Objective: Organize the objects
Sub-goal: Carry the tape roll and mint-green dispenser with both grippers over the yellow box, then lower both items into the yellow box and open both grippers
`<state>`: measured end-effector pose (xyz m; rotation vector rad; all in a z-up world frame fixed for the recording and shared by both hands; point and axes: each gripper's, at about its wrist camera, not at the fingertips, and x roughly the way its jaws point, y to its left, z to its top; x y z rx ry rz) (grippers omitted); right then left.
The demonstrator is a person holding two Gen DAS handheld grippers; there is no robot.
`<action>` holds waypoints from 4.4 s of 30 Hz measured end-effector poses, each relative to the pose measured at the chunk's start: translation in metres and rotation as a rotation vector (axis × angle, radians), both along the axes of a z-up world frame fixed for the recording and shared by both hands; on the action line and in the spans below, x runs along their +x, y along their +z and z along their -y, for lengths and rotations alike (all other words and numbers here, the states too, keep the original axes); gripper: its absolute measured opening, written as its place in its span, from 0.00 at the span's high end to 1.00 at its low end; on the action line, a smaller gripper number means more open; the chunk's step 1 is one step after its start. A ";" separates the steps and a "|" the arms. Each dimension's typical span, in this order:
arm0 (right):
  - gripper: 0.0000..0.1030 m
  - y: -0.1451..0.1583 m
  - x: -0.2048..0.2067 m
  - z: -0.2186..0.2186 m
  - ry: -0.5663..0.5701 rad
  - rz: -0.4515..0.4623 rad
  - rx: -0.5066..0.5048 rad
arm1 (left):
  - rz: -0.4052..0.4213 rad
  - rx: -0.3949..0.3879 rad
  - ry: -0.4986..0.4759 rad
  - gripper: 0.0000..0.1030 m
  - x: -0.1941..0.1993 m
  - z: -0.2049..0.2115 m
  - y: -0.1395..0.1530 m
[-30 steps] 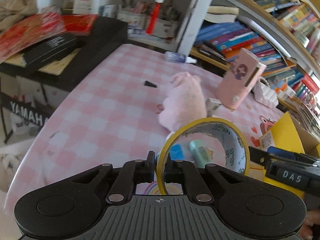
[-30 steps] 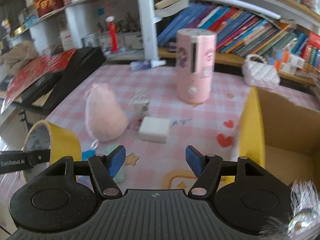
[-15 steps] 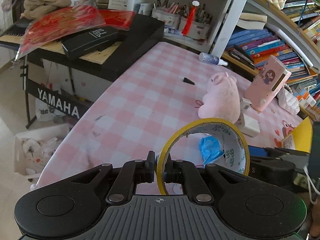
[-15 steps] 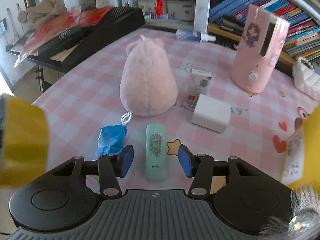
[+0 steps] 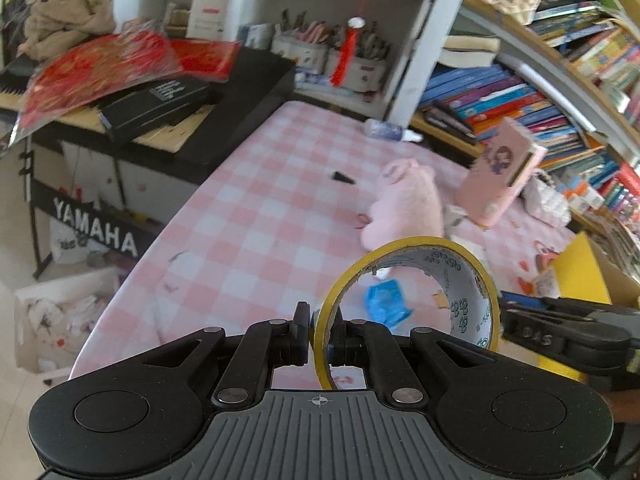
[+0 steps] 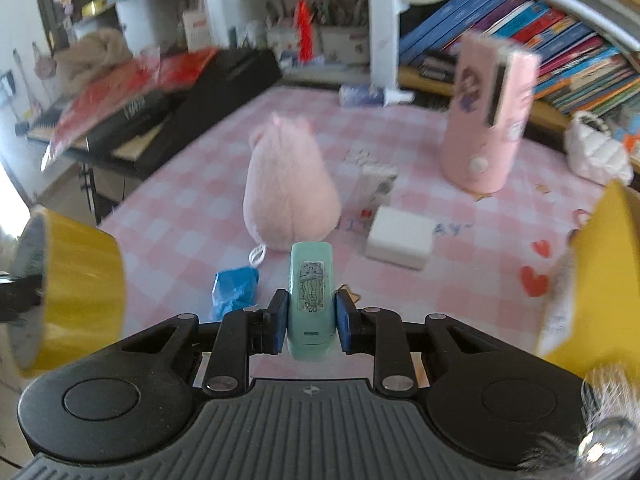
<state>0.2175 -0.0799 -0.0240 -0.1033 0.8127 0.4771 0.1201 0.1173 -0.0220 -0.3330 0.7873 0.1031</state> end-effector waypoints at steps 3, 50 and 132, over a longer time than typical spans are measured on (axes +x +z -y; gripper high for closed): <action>0.78 0.018 -0.016 0.013 -0.031 0.037 0.017 | 0.025 -0.006 -0.034 0.94 -0.006 0.005 0.005; 0.77 0.015 -0.275 0.103 -0.568 0.026 0.032 | 0.038 -0.024 -0.618 0.94 -0.137 0.101 0.007; 0.77 0.029 -0.005 0.306 -0.341 0.029 -0.064 | 0.074 0.342 -0.680 0.92 0.071 0.349 -0.007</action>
